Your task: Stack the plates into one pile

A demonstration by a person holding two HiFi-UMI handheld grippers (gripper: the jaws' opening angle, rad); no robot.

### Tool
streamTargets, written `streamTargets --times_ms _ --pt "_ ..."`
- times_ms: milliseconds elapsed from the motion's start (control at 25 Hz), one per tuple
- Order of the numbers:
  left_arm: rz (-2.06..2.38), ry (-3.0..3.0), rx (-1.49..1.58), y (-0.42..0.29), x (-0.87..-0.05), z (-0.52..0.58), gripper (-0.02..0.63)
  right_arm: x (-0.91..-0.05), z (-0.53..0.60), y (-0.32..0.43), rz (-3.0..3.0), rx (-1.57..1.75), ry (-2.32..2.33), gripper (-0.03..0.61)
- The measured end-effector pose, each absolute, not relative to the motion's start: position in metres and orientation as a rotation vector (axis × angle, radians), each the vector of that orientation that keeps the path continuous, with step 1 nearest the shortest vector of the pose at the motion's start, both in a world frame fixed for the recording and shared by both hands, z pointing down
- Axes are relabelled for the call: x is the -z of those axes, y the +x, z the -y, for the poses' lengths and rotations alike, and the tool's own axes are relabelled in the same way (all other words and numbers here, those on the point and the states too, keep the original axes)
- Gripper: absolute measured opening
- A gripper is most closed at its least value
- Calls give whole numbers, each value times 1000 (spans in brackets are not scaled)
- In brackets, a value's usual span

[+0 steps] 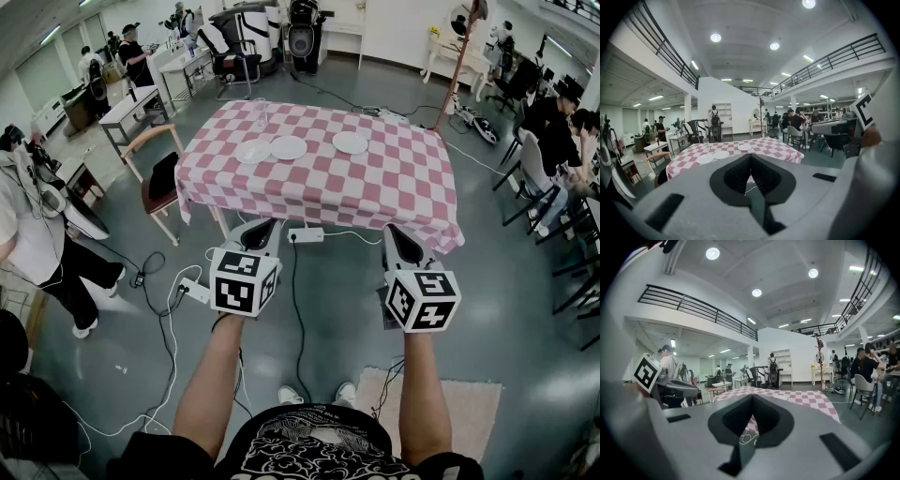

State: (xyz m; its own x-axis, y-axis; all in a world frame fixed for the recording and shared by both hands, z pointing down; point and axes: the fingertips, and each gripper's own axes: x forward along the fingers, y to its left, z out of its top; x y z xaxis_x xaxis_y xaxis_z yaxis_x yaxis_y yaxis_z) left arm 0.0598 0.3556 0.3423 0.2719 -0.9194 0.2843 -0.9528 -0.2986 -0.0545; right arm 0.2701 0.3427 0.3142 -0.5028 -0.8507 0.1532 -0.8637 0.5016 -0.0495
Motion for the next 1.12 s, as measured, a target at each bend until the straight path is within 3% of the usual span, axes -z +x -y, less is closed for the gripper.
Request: streamTargets --times_ms 560,1120 --pt "1766 2414 -376 17 -345 -363 8 -321 -356 215 2635 -209 1463 20" --pt "1807 2336 -332 -43 -358 -366 134 -323 -348 155 2669 -220 1389 106"
